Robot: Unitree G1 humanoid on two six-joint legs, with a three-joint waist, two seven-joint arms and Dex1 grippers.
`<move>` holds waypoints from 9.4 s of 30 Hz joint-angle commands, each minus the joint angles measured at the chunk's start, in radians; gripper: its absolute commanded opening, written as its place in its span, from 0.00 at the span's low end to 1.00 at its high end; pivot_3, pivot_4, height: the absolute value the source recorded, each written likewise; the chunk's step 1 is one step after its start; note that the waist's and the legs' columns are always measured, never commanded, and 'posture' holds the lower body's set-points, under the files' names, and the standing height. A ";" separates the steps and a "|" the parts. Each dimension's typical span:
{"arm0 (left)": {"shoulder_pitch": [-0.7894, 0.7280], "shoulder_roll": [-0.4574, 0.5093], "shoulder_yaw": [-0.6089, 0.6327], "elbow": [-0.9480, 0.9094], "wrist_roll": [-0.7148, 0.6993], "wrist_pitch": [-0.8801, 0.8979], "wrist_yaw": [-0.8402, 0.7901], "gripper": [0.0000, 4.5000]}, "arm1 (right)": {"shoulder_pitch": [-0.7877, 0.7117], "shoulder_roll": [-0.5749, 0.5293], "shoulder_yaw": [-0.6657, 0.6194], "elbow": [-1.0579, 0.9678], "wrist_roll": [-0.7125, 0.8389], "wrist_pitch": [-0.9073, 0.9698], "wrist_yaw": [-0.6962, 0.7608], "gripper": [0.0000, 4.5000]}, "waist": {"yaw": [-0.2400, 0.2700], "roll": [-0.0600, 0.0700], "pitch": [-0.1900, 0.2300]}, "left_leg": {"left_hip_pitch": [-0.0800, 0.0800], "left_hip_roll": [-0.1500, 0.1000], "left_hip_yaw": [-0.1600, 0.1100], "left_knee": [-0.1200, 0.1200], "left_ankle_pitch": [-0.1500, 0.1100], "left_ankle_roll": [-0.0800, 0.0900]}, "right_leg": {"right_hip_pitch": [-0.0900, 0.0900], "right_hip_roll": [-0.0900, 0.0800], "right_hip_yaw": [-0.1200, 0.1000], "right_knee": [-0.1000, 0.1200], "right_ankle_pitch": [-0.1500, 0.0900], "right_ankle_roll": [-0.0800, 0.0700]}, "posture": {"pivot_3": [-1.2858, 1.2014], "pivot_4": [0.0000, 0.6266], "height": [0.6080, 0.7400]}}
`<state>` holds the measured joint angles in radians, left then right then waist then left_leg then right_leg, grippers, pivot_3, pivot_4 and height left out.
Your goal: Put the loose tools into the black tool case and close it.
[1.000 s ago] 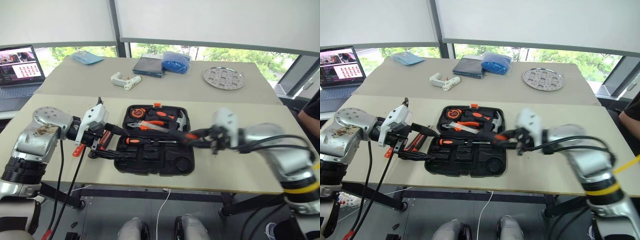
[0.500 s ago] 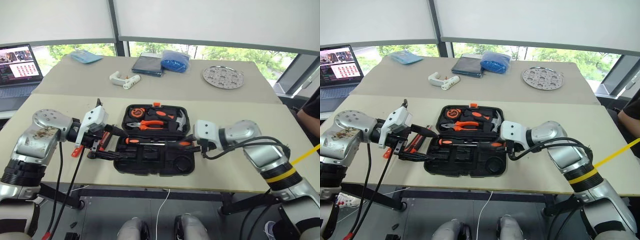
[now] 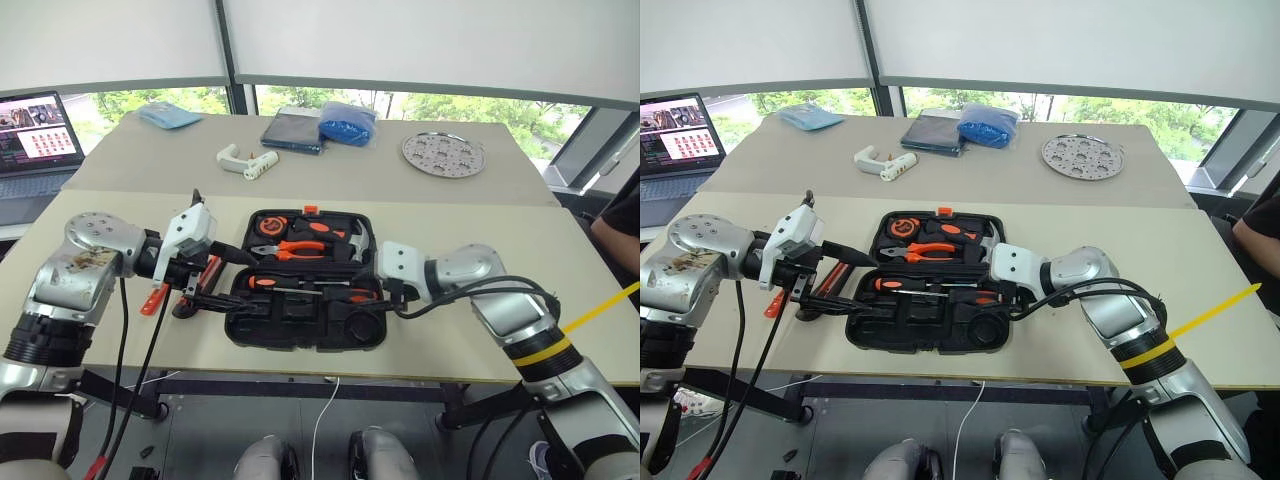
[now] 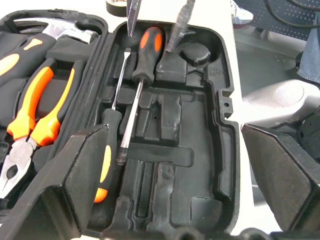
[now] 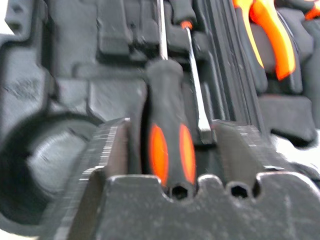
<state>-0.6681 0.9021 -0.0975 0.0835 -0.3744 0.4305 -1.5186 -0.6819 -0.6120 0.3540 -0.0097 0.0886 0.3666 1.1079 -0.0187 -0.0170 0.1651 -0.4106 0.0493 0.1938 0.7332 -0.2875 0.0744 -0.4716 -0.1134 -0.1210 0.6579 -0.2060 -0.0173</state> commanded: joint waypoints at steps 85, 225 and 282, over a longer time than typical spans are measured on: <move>-0.245 -0.112 -0.333 0.176 0.281 -0.114 -0.051 0.09 | 0.342 -0.148 -0.473 -0.731 0.807 0.551 -0.363 1.00 | 0.011 -0.015 0.001 | 0.000 0.001 -0.003 -0.004 0.001 -0.005 | -0.001 0.002 -0.001 0.001 -0.002 -0.005 | 0.52 0.24 0.84; -0.157 -0.096 -0.368 0.188 0.148 -0.168 -0.096 0.40 | 0.494 -0.173 -0.456 -0.773 0.703 0.463 -0.507 1.00 | 0.031 -0.007 -0.002 | 0.002 0.001 -0.007 -0.005 -0.003 0.000 | 0.007 0.001 -0.004 -0.011 0.002 -0.003 | 0.52 0.24 0.84; -0.232 -0.228 -0.399 0.146 0.144 -0.159 -0.085 0.01 | 0.505 -0.157 -0.453 -0.740 0.677 0.444 -0.507 1.00 | 0.032 -0.003 -0.004 | 0.004 -0.003 -0.009 -0.001 -0.005 0.005 | 0.013 0.000 -0.002 -0.011 0.000 0.003 | 0.52 0.24 0.84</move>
<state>-0.8989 0.6911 -0.4725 0.2197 -0.2745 0.2973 -1.6101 -0.1643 -0.7725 -0.0840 -0.7338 0.7672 0.8362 0.6011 0.0138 -0.0201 0.1610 -0.4065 0.0461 0.1844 0.7318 -0.2925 0.0799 -0.4586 -0.1135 -0.1230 0.6466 -0.2061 -0.0138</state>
